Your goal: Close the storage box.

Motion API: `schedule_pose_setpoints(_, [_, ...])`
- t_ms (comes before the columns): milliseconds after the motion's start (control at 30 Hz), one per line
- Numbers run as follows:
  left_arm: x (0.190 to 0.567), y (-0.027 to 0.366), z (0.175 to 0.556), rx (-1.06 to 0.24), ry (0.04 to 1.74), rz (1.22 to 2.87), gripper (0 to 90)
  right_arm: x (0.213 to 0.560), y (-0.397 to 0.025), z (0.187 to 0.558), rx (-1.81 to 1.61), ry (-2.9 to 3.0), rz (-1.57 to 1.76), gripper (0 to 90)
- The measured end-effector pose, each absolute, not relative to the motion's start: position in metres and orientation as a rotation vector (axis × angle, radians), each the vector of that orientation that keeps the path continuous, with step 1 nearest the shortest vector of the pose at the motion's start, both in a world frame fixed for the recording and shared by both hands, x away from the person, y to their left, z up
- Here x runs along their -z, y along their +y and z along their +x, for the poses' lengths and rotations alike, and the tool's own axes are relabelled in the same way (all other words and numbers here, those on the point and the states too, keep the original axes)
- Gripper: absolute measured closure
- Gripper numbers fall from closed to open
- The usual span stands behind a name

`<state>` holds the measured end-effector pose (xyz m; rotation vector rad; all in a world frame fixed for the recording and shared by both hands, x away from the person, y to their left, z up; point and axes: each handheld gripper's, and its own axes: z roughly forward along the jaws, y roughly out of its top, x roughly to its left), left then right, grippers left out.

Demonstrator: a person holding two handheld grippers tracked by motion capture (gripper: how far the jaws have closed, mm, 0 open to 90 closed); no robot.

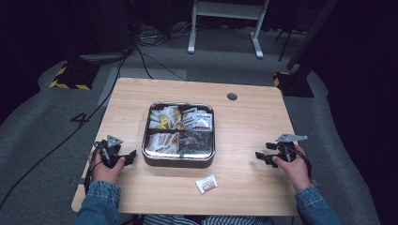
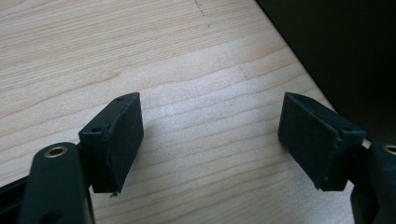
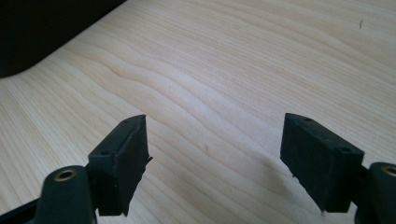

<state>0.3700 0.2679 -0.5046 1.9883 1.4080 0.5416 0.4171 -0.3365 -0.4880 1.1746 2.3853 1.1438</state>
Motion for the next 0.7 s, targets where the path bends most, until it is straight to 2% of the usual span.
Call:
schedule_pose_setpoints(500, [0.505,0.268,0.37,-0.543,1.407,1.99,22.6,0.503,-0.342,0.408,-1.11,2.388,1.095,21.6])
schedule_pose_setpoints(700, [0.505,0.268,0.37,-0.543,1.406,1.99,22.6,0.505,-0.337,0.41,-1.034,2.39,1.046,12.4])
